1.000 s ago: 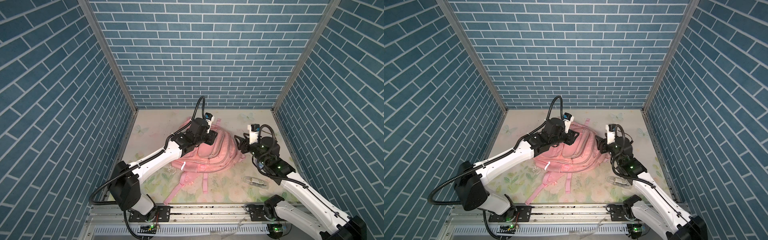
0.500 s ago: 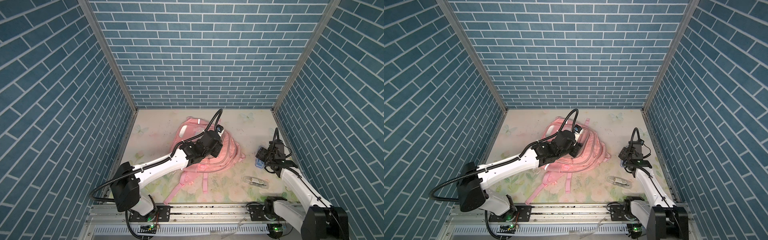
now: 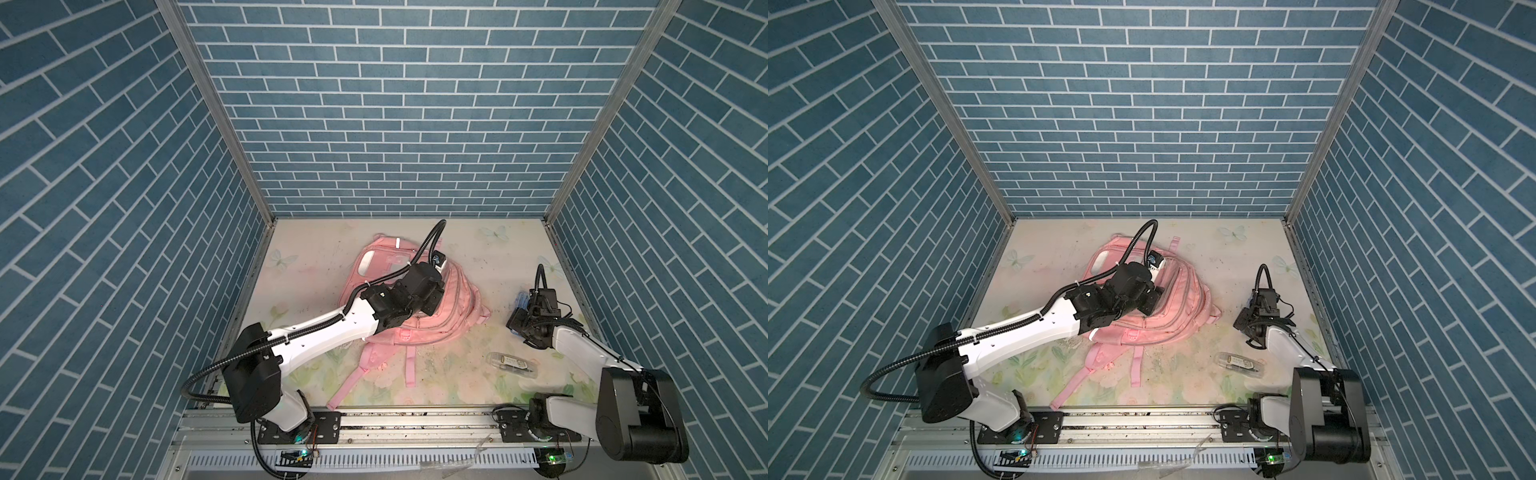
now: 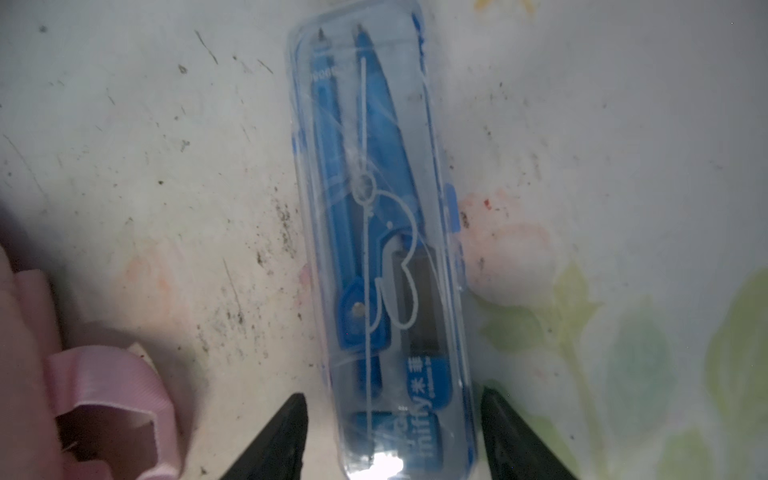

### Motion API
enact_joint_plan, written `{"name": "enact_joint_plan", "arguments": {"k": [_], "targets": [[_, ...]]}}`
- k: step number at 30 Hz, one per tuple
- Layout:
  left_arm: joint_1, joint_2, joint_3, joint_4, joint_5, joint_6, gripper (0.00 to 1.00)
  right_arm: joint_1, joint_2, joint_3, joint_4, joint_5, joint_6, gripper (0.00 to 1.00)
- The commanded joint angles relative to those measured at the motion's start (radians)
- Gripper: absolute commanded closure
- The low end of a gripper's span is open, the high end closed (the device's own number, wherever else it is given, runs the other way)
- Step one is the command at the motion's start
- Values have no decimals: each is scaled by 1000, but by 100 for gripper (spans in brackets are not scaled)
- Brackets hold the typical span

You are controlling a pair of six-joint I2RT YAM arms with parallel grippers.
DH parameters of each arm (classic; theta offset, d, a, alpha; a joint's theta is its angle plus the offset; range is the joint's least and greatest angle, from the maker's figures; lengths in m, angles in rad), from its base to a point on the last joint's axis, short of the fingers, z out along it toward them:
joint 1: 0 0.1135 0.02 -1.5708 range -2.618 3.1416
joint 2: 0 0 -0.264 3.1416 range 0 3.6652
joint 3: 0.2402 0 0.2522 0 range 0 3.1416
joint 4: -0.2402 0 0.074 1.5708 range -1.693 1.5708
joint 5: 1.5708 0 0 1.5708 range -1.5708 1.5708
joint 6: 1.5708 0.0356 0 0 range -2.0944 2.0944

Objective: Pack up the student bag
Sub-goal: 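Release the zipper pull and move the right gripper to the blue compass case, then grasp the blue compass case with the right gripper and lift it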

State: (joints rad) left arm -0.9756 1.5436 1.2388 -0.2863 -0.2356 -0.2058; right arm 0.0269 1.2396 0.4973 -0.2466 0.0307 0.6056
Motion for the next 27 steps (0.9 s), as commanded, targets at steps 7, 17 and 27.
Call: {"name": "enact_joint_plan", "arguments": {"k": [7,17,27], "targets": [[-5,48,11,-43,-19,-6,47,-4,86,0,3,-1,21,36],[-4,83,47,-99,-47,2,46,-1,112,44,-122,26,3,34],[-4,87,54,-106,-73,14,46,3,159,62,-178,36,31,28]]}}
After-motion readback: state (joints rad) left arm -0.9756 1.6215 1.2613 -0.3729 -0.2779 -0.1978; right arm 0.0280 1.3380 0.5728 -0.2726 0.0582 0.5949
